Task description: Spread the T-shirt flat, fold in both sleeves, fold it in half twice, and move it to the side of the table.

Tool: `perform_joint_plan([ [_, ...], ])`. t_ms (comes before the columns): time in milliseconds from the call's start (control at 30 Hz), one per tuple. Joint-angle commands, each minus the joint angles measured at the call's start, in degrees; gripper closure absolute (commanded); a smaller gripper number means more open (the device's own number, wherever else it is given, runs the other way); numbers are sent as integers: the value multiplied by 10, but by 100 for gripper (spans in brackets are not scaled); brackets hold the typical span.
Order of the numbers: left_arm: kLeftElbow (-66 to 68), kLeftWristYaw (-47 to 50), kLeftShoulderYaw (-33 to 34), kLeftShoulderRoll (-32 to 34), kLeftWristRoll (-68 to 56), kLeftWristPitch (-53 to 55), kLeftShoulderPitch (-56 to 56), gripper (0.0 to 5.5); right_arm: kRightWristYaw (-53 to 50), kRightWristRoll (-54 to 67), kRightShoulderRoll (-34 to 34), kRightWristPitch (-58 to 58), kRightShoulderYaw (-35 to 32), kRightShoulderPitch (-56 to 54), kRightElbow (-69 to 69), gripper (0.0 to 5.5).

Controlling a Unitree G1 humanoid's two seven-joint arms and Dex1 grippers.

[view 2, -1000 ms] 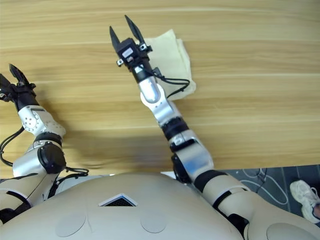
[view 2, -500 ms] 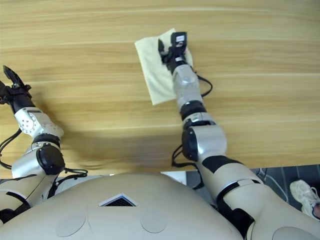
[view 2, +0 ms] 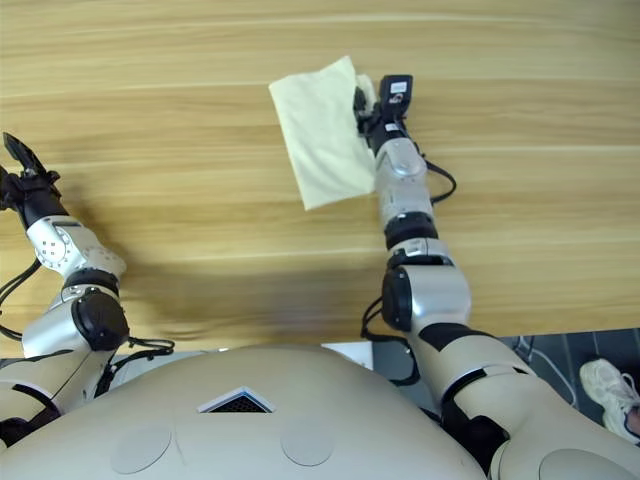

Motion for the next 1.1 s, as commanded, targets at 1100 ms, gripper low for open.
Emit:
perform_joint_plan([
  [1100,-4,7,4,-10,-3,-8,26,285,106,-43,48,-65,98,68,-157,308],
])
